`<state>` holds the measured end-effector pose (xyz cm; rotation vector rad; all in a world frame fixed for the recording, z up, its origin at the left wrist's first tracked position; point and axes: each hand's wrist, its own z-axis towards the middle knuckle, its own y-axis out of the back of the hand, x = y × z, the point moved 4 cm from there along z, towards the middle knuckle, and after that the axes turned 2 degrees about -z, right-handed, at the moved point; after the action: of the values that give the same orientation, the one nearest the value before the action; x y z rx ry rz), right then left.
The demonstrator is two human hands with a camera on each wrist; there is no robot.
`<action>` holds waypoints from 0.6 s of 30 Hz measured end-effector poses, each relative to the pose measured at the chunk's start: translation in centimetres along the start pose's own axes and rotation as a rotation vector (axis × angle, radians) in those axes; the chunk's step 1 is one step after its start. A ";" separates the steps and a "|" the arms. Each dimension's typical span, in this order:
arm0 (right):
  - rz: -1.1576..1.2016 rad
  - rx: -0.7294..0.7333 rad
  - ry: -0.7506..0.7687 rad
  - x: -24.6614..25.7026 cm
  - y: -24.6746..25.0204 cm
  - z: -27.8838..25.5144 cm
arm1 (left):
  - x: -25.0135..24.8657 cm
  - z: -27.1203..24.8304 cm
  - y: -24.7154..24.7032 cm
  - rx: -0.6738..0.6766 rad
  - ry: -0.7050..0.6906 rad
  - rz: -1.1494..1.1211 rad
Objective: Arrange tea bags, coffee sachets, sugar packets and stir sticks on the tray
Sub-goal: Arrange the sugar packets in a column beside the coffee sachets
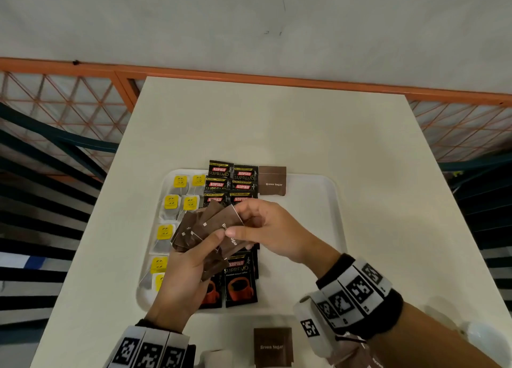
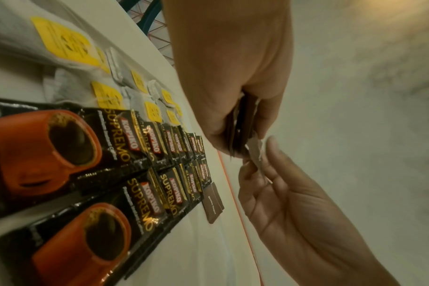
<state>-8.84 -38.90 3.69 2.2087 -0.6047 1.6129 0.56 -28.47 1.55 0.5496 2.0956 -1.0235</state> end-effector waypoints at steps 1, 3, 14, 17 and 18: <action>0.011 -0.002 -0.010 -0.1 -0.1 -0.1 | 0.0 -0.1 0.1 -0.015 -0.004 -0.006; 0.017 -0.029 -0.027 -0.2 -0.2 -0.3 | 0.1 -0.3 0.2 -0.057 -0.005 -0.013; 0.067 -0.135 -0.160 0.4 0.3 -0.4 | -0.7 -0.4 0.1 -0.059 -0.232 0.300; 0.282 -0.118 -0.188 0.5 0.2 -0.2 | -0.9 -0.6 -0.3 0.018 -0.221 0.375; 0.367 -0.101 -0.203 0.5 0.2 -0.2 | -0.8 -0.5 -0.2 0.025 -0.210 0.361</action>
<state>-8.98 -39.09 4.27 2.3005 -1.1815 1.4843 0.75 -28.25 2.46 0.7659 1.7229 -0.8582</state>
